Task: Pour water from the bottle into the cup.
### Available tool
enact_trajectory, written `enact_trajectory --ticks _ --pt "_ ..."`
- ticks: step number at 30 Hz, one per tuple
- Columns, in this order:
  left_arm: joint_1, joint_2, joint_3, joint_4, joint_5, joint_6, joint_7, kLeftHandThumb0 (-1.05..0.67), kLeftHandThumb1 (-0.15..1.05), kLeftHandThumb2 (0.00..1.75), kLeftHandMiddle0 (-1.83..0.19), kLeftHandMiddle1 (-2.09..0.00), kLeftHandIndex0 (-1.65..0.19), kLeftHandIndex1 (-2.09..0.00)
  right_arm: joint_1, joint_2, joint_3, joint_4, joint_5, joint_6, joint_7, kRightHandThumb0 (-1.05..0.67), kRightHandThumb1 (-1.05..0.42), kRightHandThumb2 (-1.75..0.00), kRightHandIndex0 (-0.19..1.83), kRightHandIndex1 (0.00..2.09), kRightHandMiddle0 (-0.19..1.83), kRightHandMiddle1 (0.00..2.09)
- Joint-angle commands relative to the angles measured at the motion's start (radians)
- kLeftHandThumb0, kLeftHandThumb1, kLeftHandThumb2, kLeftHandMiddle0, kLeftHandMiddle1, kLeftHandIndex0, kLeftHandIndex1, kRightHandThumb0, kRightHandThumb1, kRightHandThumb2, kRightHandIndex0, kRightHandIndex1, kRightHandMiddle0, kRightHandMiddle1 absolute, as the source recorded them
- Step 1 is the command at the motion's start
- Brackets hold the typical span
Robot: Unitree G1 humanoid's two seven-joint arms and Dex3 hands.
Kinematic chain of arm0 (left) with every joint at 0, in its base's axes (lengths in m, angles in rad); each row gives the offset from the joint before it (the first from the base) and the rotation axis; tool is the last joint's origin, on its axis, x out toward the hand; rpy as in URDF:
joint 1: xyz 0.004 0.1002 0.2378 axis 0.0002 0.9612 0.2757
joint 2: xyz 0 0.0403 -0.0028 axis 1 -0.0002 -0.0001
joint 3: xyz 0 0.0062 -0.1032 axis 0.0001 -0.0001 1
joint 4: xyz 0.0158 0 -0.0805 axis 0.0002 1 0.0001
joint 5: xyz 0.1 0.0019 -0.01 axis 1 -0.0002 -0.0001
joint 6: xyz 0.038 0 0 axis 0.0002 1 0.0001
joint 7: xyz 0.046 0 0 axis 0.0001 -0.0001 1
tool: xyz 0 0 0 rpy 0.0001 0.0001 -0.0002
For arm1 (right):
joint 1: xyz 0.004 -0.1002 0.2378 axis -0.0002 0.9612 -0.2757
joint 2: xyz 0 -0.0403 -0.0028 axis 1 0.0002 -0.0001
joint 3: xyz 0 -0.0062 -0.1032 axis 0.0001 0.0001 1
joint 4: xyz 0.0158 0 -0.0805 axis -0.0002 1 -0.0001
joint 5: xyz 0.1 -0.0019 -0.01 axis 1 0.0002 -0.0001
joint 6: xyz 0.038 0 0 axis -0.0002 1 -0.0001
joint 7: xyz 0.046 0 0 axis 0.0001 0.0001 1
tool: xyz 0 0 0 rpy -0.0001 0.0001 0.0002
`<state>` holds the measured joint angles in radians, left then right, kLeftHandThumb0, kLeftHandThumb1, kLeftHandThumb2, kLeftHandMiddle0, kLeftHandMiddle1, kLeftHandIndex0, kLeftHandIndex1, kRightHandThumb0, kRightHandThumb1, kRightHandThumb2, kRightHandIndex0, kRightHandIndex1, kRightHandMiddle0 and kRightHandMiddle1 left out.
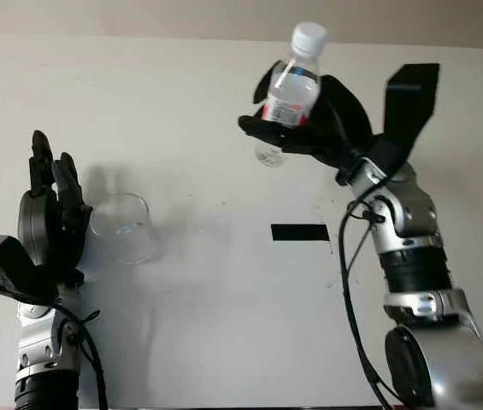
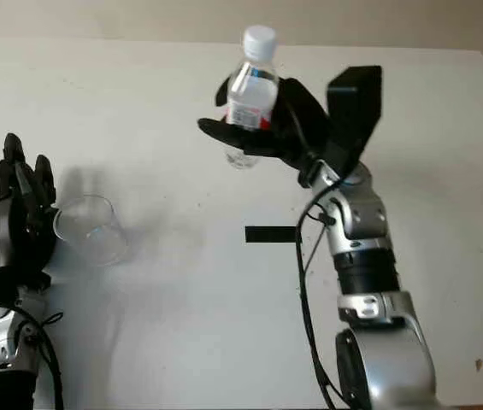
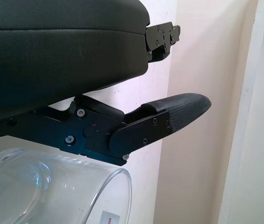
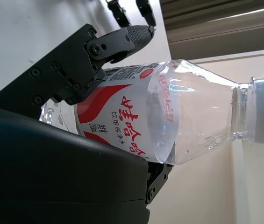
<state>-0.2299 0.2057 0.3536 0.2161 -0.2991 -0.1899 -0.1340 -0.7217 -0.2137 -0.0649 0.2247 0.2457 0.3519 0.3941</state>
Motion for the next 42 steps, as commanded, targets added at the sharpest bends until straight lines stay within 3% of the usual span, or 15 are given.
enact_trajectory --ticks 1,13,21,33,42 --pt "0.033 -0.006 0.001 0.001 -0.001 0.002 -0.002 -0.69 1.05 0.76 0.11 -0.06 0.17 -0.05 0.051 -0.014 -0.009 -0.076 -0.002 0.001 -0.012 -0.16 -1.05 -0.39 1.45 2.09 1.04 2.09" --pt "0.037 -0.002 0.004 -0.009 0.007 0.002 0.003 -0.71 1.05 0.75 0.11 -0.06 0.17 -0.05 0.265 -0.046 -0.017 -0.314 -0.029 0.018 -0.064 -0.17 -1.05 -0.40 1.37 2.09 1.05 2.09" --pt "0.047 0.007 0.007 -0.031 -0.003 0.024 -0.003 -0.71 1.05 0.76 0.13 -0.05 0.17 -0.05 0.323 -0.076 -0.023 -0.409 -0.026 0.082 -0.058 -0.17 -1.05 -0.40 1.36 2.09 1.07 2.09" --pt "0.045 0.005 0.014 -0.036 -0.010 0.033 -0.008 -0.70 1.05 0.76 0.13 -0.06 0.17 -0.05 0.333 -0.073 -0.013 -0.410 -0.020 0.142 -0.071 -0.17 -1.05 -0.39 1.32 2.09 1.05 2.09" --pt "0.049 0.001 0.020 -0.054 -0.019 0.052 -0.001 -0.69 1.05 0.77 0.12 -0.05 0.18 -0.05 0.339 -0.059 -0.005 -0.370 -0.017 0.161 -0.080 -0.17 -1.05 -0.42 1.45 2.09 1.16 2.09"
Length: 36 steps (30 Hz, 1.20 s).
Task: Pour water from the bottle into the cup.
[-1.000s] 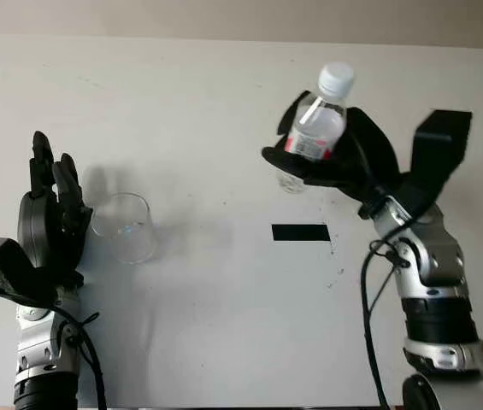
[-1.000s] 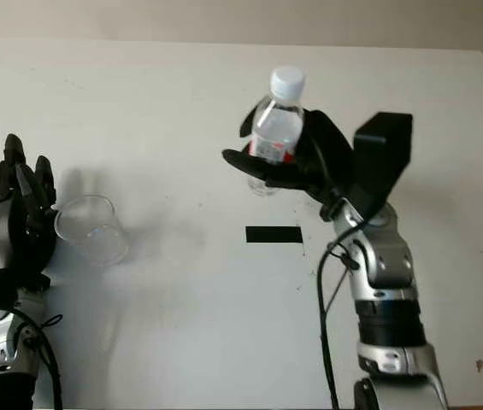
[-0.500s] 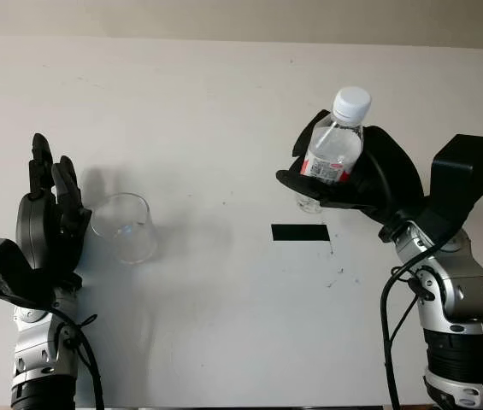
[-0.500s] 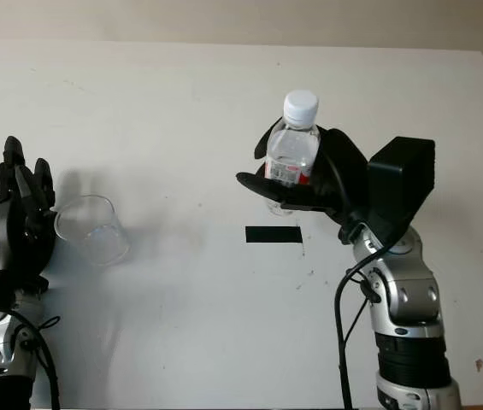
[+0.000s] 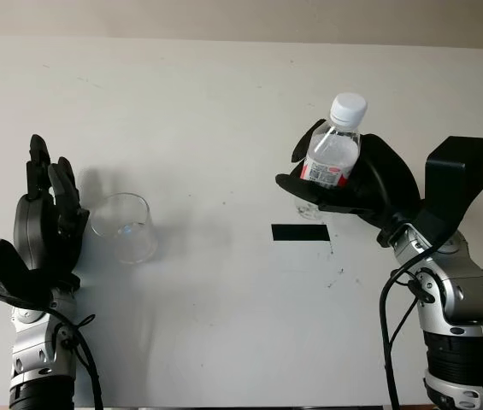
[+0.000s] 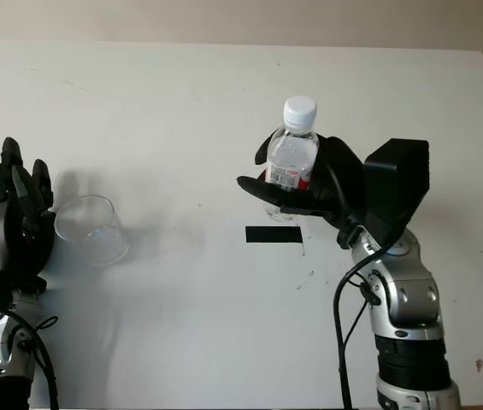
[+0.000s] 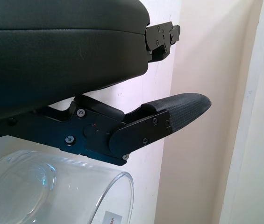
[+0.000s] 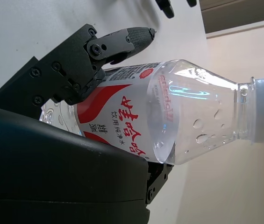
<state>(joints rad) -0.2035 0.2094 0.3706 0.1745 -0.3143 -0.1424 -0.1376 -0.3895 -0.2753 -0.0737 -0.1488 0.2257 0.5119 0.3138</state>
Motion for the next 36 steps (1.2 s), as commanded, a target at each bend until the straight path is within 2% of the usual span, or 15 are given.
enact_trajectory --ticks 1,9,19,27,36 --pt "0.022 -0.004 0.004 -0.012 -0.007 0.004 0.000 -0.69 1.05 0.77 0.12 -0.05 0.18 -0.05 0.008 0.003 0.005 0.007 0.002 0.002 0.000 -0.17 -1.05 -0.42 1.46 2.09 1.18 2.09" --pt "0.023 -0.005 0.005 -0.025 -0.006 0.016 0.012 -0.68 1.05 0.79 0.10 -0.06 0.17 -0.05 0.037 0.010 0.010 -0.002 0.017 0.041 0.001 -0.18 -1.05 -0.42 1.60 2.09 1.30 2.09" --pt "0.026 -0.001 0.006 -0.023 -0.005 0.011 0.005 -0.68 1.05 0.78 0.10 -0.06 0.17 -0.06 0.077 0.020 0.016 0.003 0.026 0.052 -0.001 -0.21 -1.05 -0.42 1.59 2.09 1.33 2.09" --pt "0.028 -0.006 0.006 -0.019 -0.002 0.004 0.010 -0.68 1.05 0.77 0.09 -0.06 0.15 -0.06 0.077 0.019 0.022 0.064 0.016 0.009 0.023 -0.23 -1.05 -0.41 1.58 2.09 1.36 2.09" --pt "0.034 0.001 0.004 -0.023 0.007 0.004 0.007 -0.68 1.05 0.78 0.09 -0.05 0.16 -0.06 0.064 0.019 0.038 0.185 -0.021 -0.132 0.057 -0.24 -1.05 -0.42 1.58 2.09 1.41 2.09"
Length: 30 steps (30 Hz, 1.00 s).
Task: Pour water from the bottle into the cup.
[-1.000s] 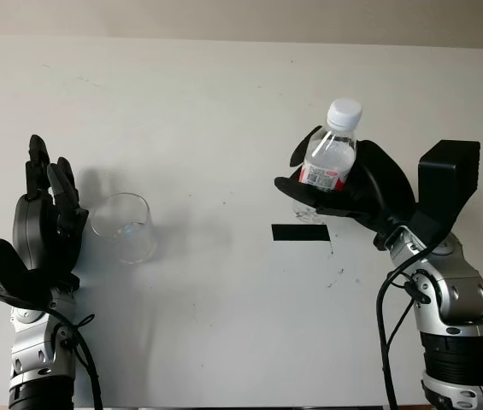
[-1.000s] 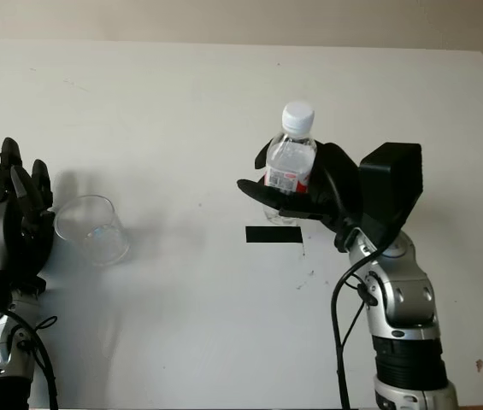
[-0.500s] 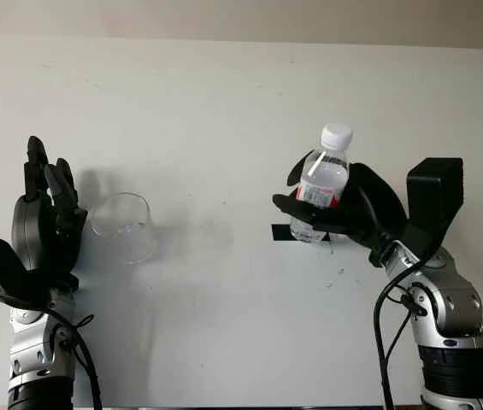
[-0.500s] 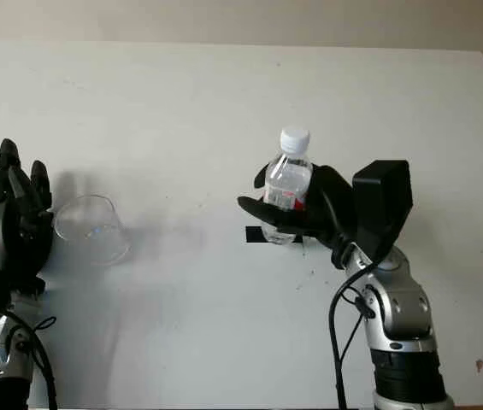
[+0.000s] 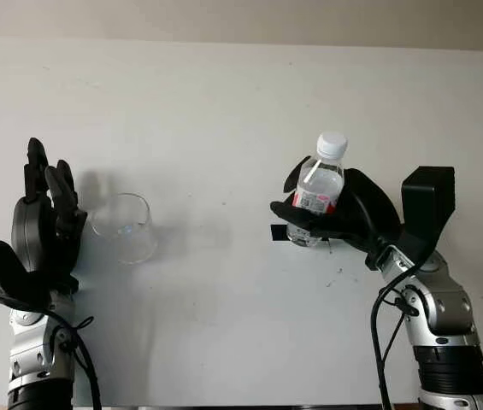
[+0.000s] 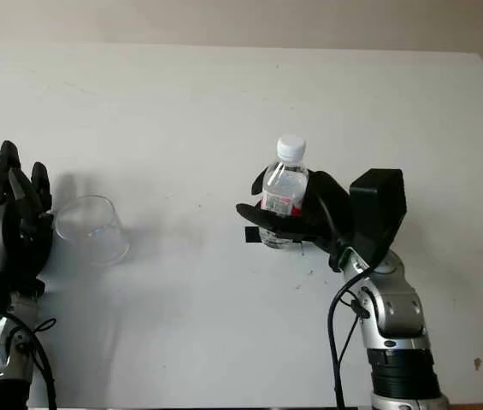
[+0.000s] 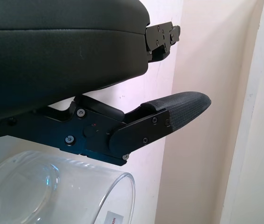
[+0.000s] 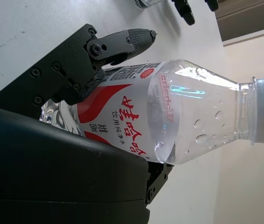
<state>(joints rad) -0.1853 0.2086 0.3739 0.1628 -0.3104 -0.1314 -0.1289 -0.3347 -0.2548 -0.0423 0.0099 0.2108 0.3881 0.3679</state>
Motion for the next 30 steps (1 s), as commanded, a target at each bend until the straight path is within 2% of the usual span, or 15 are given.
enact_trajectory --ticks 1,8,11,15,17,19,21,22,23,24,25,26,28,29,30 --pt "0.015 0.003 0.001 -0.010 0.001 -0.007 -0.003 -0.68 1.05 0.79 0.09 -0.05 0.16 -0.06 0.008 0.000 0.007 0.033 -0.008 -0.015 0.005 -0.24 -1.05 -0.42 1.59 2.09 1.41 2.09" --pt "0.012 -0.002 0.003 -0.011 -0.003 -0.002 0.003 -0.68 1.05 0.79 0.09 -0.06 0.15 -0.06 0.013 0.010 0.009 0.060 -0.009 -0.045 0.013 -0.25 -1.05 -0.39 1.60 2.09 1.46 2.09" --pt "0.012 -0.001 0.003 -0.010 -0.003 -0.002 0.003 -0.68 1.05 0.78 0.08 -0.06 0.15 -0.06 0.018 0.014 0.012 0.063 -0.007 -0.052 0.019 -0.25 -1.05 -0.39 1.69 2.09 1.59 2.09" --pt "0.016 0.003 0.004 -0.016 -0.004 0.000 -0.001 -0.67 1.05 0.79 0.09 -0.05 0.16 -0.06 0.026 0.009 0.021 0.062 -0.013 -0.058 0.034 -0.26 -1.05 -0.39 1.71 2.09 1.65 2.09" --pt "0.015 0.002 0.006 -0.014 -0.006 -0.002 -0.002 -0.68 1.05 0.78 0.08 -0.06 0.16 -0.06 0.030 0.005 0.026 0.066 -0.016 -0.068 0.046 -0.27 -1.05 -0.38 1.71 2.09 1.67 2.09" --pt "0.015 0.000 0.006 -0.012 -0.006 -0.006 -0.001 -0.68 1.05 0.77 0.08 -0.06 0.15 -0.06 0.037 -0.001 0.029 0.065 -0.019 -0.076 0.059 -0.31 -1.05 -0.29 1.60 2.09 1.65 2.09" --pt "0.014 -0.001 0.005 -0.012 -0.006 -0.006 0.002 -0.68 1.05 0.77 0.07 -0.06 0.15 -0.06 0.046 -0.005 0.027 0.060 -0.015 -0.077 0.070 -0.36 -1.05 -0.20 1.18 2.09 1.31 2.09" --pt "0.014 -0.002 0.005 -0.013 -0.004 -0.004 0.005 -0.68 1.05 0.76 0.07 -0.06 0.15 -0.06 0.054 -0.007 0.026 0.055 -0.014 -0.081 0.075 -0.39 -1.05 -0.15 0.88 2.09 1.01 2.09" --pt "0.014 -0.003 0.005 -0.014 -0.004 -0.001 0.008 -0.68 1.05 0.76 0.07 -0.06 0.15 -0.06 0.063 -0.009 0.023 0.056 -0.008 -0.095 0.088 -0.46 -1.03 -0.10 0.45 2.09 0.52 2.09" --pt "0.014 -0.002 0.004 -0.014 -0.002 0.000 0.010 -0.68 1.05 0.76 0.07 -0.06 0.15 -0.06 0.071 -0.013 0.020 0.062 0.000 -0.115 0.110 -0.54 -1.01 -0.07 0.13 2.09 0.20 2.09" --pt "0.014 -0.003 0.004 -0.014 -0.001 0.000 0.012 -0.68 1.05 0.77 0.07 -0.06 0.15 -0.06 0.080 -0.022 0.020 0.066 0.007 -0.131 0.138 -0.60 -1.00 -0.06 -0.02 1.87 0.01 1.98" --pt "0.014 -0.003 0.004 -0.014 -0.002 0.000 0.013 -0.68 1.05 0.77 0.07 -0.06 0.15 -0.06 0.086 -0.028 0.020 0.069 0.012 -0.141 0.159 -0.66 -0.97 -0.06 -0.11 1.25 -0.11 1.46" --pt "0.014 -0.003 0.003 -0.013 -0.003 -0.001 0.013 -0.68 1.05 0.77 0.07 -0.06 0.15 -0.06 0.097 -0.037 0.020 0.070 0.015 -0.158 0.188 -0.70 -0.95 -0.05 -0.10 0.73 -0.16 1.03" --pt "0.014 -0.001 0.003 -0.012 -0.003 -0.002 0.010 -0.68 1.05 0.77 0.07 -0.06 0.15 -0.06 0.104 -0.042 0.020 0.074 0.015 -0.178 0.203 -0.71 -0.94 -0.05 -0.10 0.40 -0.17 0.71" --pt "0.014 0.000 0.003 -0.011 -0.003 -0.003 0.009 -0.68 1.05 0.77 0.07 -0.05 0.15 -0.06 0.109 -0.045 0.020 0.077 0.015 -0.194 0.215 -0.71 -0.93 -0.05 -0.12 0.24 -0.18 0.52"
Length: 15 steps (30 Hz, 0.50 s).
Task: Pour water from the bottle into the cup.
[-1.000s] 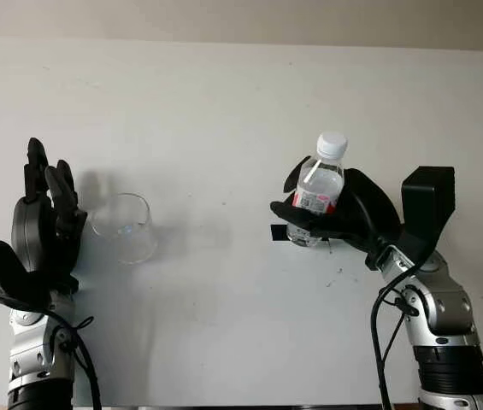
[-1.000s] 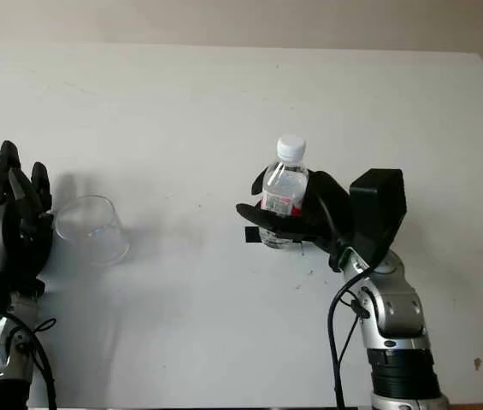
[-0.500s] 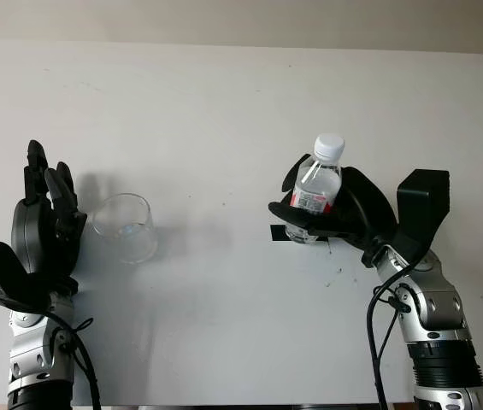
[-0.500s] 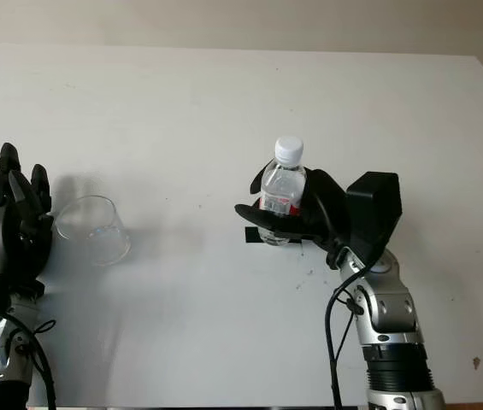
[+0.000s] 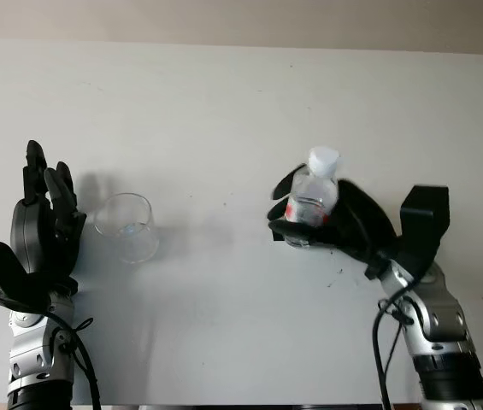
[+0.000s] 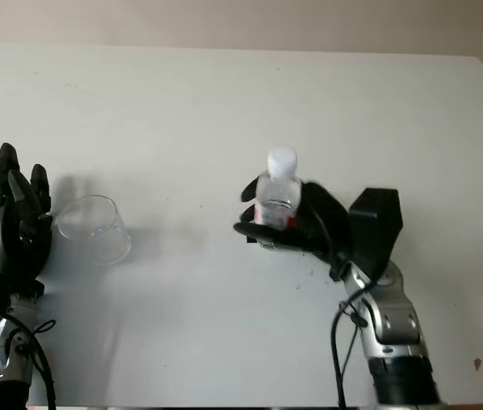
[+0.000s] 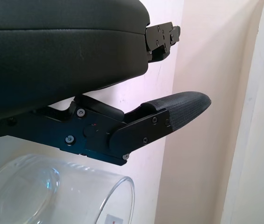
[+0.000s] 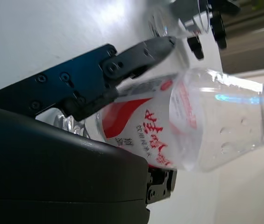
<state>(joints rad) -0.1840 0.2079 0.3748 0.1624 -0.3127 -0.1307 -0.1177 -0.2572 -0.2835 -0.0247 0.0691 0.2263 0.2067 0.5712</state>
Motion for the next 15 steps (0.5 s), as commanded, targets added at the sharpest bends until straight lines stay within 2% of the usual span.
enact_trajectory --ticks 1,3,6,15 --pt "0.013 0.000 0.002 -0.010 -0.002 -0.004 -0.004 -0.68 1.05 0.78 0.07 -0.05 0.15 -0.05 0.035 -0.019 0.002 0.029 -0.005 -0.041 0.023 -0.72 -0.93 -0.05 -0.13 0.16 -0.17 0.41" --pt "0.014 0.000 0.003 -0.012 -0.005 -0.002 -0.005 -0.68 1.05 0.78 0.07 -0.05 0.15 -0.06 0.042 -0.019 0.000 0.054 -0.013 -0.098 0.033 -0.74 -0.93 -0.05 -0.17 0.07 -0.18 0.26" --pt "0.011 0.000 0.004 -0.005 -0.002 -0.007 -0.004 -0.68 1.05 0.78 0.08 -0.05 0.16 -0.05 0.054 -0.013 -0.007 0.092 -0.019 -0.164 0.032 -0.76 -0.94 -0.06 -0.19 0.01 -0.19 0.16" --pt "0.010 0.000 0.003 -0.006 -0.001 -0.002 -0.002 -0.68 1.05 0.78 0.08 -0.06 0.15 -0.06 0.079 0.007 -0.020 0.134 -0.016 -0.247 0.001 -0.78 -0.96 -0.06 -0.19 0.00 -0.19 0.00"
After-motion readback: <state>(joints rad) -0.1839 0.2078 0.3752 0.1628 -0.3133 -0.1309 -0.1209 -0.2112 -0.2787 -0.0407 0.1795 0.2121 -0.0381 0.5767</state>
